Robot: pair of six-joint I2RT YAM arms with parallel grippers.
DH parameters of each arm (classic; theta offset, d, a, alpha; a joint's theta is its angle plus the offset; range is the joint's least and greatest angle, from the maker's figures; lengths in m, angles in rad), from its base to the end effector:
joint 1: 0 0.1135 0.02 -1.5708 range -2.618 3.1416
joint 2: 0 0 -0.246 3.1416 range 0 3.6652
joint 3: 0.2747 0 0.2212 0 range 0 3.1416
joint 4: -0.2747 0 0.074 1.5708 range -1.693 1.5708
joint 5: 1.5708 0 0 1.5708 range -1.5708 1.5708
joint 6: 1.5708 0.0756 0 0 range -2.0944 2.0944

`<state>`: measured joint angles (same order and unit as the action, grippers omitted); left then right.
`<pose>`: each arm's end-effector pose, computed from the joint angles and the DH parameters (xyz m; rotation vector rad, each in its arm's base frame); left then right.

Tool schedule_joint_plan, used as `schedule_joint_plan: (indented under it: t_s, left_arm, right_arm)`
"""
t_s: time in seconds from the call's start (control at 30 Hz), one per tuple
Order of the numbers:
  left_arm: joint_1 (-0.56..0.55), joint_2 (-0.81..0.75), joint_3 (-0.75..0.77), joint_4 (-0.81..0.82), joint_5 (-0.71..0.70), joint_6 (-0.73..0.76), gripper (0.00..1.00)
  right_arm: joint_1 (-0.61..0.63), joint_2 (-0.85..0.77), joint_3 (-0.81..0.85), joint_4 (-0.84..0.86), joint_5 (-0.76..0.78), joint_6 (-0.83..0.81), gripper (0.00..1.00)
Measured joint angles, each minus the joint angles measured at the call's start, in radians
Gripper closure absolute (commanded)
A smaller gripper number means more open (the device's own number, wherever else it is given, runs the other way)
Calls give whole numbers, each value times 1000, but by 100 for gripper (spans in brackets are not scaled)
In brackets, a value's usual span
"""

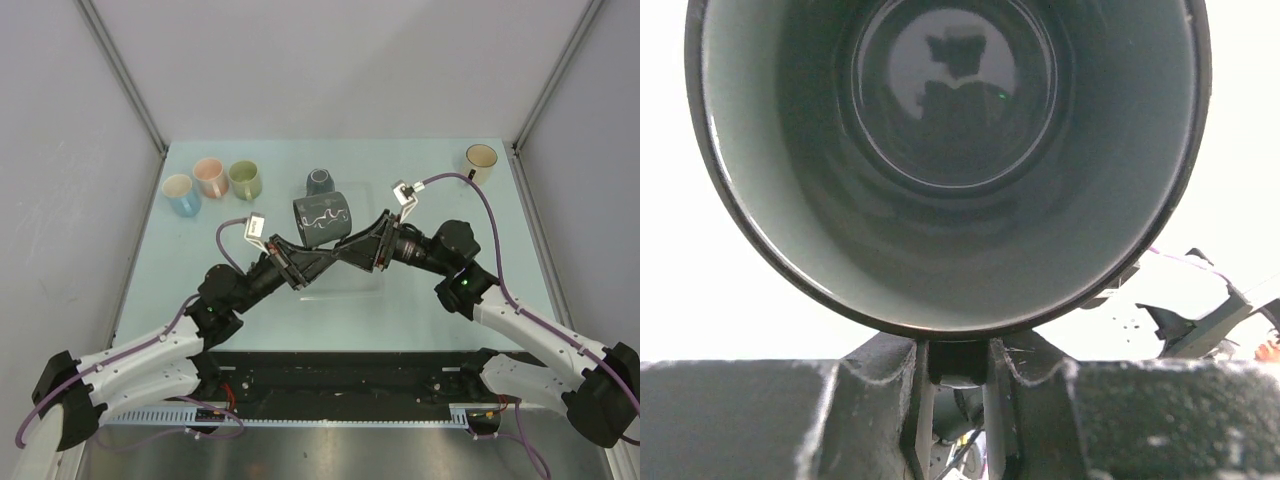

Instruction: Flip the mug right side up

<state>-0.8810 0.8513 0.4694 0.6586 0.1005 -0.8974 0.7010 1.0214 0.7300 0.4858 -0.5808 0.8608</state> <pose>0.1350 -0.1756 0.3156 0.0858 1.4706 -1.5573 0.1623 0.1912 0.3461 -0.4353 1.5810 1.6464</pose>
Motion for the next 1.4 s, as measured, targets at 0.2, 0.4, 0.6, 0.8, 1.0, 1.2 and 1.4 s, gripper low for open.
schedule_joint_plan:
  t_s: [0.2,0.4,0.6,0.8,1.0,1.2,1.4]
  left_arm:
    - [-3,-26,0,-45,-16,34,100]
    - [-3,-32,0,-58,-19,46,100]
    - [-3,-76,6,-140,-38,85,100]
    - [2,-194,26,-300,-116,170,100]
    - [44,-253,94,-526,-215,273,100]
    - [178,-194,287,-893,-363,385,100]
    - [431,-38,402,-1133,-415,413,100]
  right_arm:
    - [0,-1,0,-47,17,-27,41]
    - [-1,-1,0,-64,21,-34,41]
    - [-5,-34,6,-149,47,-77,41]
    - [-11,-179,21,-310,105,-152,41]
    - [-12,-279,32,-425,163,-203,41]
    - [-3,-314,33,-552,238,-247,42]
    - [2,-332,33,-632,305,-279,42]
